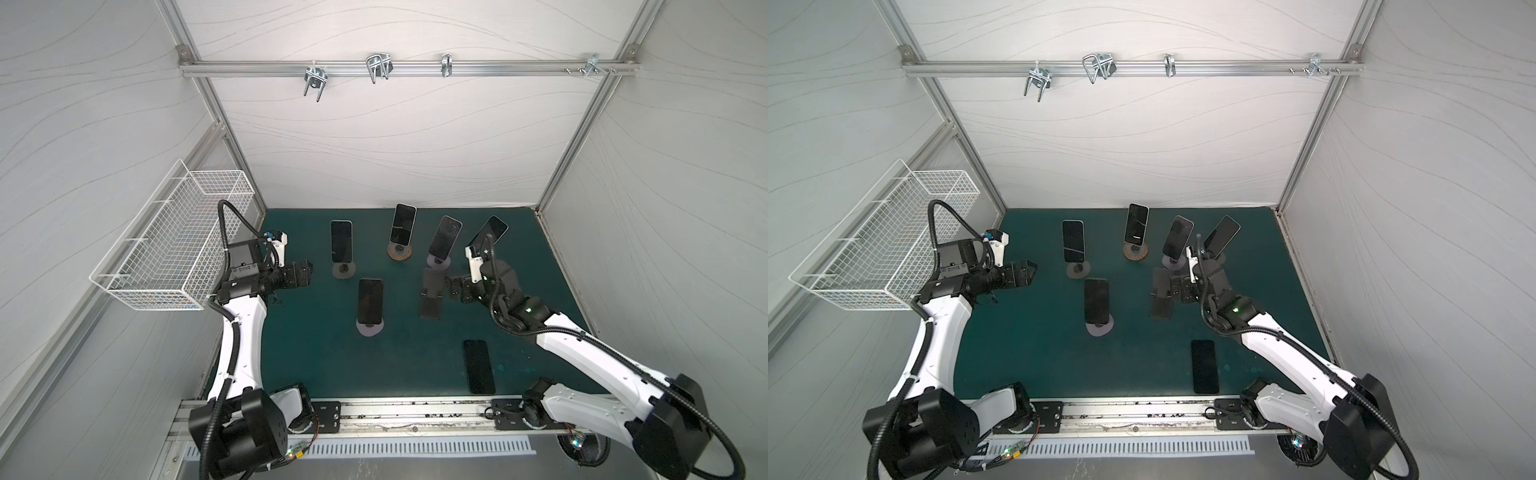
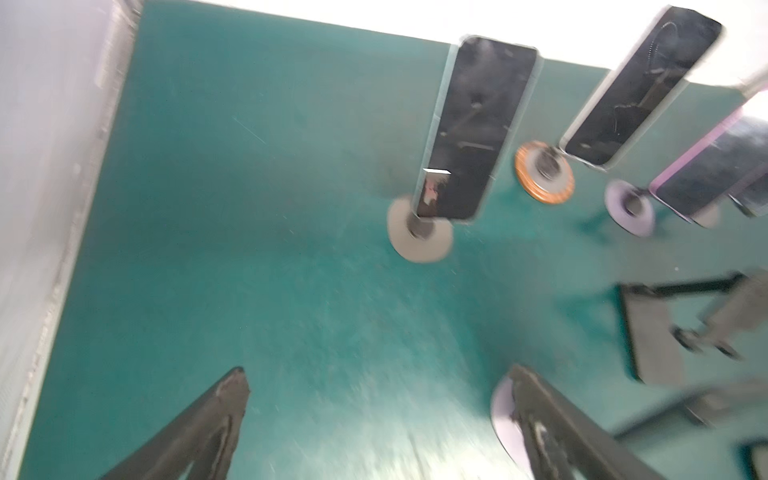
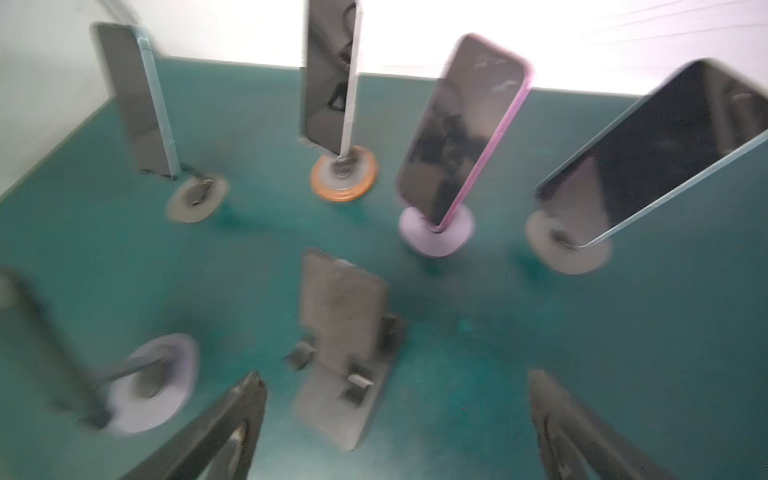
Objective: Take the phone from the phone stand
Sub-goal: 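Reach the left gripper toward the black phone on the lavender round stand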
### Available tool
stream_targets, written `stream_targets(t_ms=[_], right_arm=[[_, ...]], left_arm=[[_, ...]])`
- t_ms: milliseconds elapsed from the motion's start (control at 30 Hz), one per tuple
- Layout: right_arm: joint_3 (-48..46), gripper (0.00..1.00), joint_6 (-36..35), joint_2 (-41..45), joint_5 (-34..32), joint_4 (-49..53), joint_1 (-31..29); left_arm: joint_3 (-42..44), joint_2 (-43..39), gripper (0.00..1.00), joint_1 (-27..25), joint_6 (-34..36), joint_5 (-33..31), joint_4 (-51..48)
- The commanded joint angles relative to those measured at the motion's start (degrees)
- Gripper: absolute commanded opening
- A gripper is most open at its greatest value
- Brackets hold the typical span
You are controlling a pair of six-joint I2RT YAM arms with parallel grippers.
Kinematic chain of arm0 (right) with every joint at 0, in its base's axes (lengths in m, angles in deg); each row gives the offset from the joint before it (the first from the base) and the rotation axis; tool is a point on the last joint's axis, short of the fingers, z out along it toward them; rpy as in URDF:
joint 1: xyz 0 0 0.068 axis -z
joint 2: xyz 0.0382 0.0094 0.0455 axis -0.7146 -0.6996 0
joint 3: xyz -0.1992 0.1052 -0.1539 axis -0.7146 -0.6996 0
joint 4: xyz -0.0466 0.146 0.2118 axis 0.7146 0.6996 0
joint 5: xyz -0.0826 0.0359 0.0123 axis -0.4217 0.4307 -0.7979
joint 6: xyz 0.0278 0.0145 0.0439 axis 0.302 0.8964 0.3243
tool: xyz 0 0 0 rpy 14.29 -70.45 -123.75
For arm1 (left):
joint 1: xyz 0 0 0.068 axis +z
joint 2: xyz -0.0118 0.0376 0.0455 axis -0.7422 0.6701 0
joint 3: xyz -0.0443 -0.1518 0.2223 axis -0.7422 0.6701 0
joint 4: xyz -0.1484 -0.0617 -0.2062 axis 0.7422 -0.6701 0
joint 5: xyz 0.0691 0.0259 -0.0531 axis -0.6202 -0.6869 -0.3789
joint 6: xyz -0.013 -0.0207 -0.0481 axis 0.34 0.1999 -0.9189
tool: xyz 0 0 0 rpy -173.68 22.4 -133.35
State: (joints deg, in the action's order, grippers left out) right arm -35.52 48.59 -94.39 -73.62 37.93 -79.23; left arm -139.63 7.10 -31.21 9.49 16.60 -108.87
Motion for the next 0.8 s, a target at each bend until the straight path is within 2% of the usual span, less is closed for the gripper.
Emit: stream_targets(t_ms=[0,100,267,467,600,767], right_arm=[[-6.37,0.99,-4.65,2.86,2.51,-14.16,5.67],[-8.41,0.99,-5.42,1.87,0.59,-15.61,6.86],[-13.31,0.99,-4.5,0.07,-0.1,-20.45,6.91],[-11.93,0.99,-5.07,-2.47,1.47,-20.75,9.1],[-10.97,0.99,-4.81,-3.55,0.99,-19.95,9.06],[-10.73,0.99,-4.42,-3.81,0.05,-19.66,9.11]], left_arm=[[-3.46,-0.93,1.0,-3.8,0.78,0.35,-8.1],[-6.2,-0.95,1.0,-7.96,-3.12,-3.55,-11.48],[-10.44,-0.79,1.0,-11.02,-8.4,-4.28,-16.5],[-14.48,1.03,1.0,-17.34,-20.57,-10.57,-21.15],[-14.88,-0.04,1.0,-24.58,-25.05,-16.71,-20.34],[-14.43,0.88,1.0,-30.75,-27.67,-20.27,-17.44]])
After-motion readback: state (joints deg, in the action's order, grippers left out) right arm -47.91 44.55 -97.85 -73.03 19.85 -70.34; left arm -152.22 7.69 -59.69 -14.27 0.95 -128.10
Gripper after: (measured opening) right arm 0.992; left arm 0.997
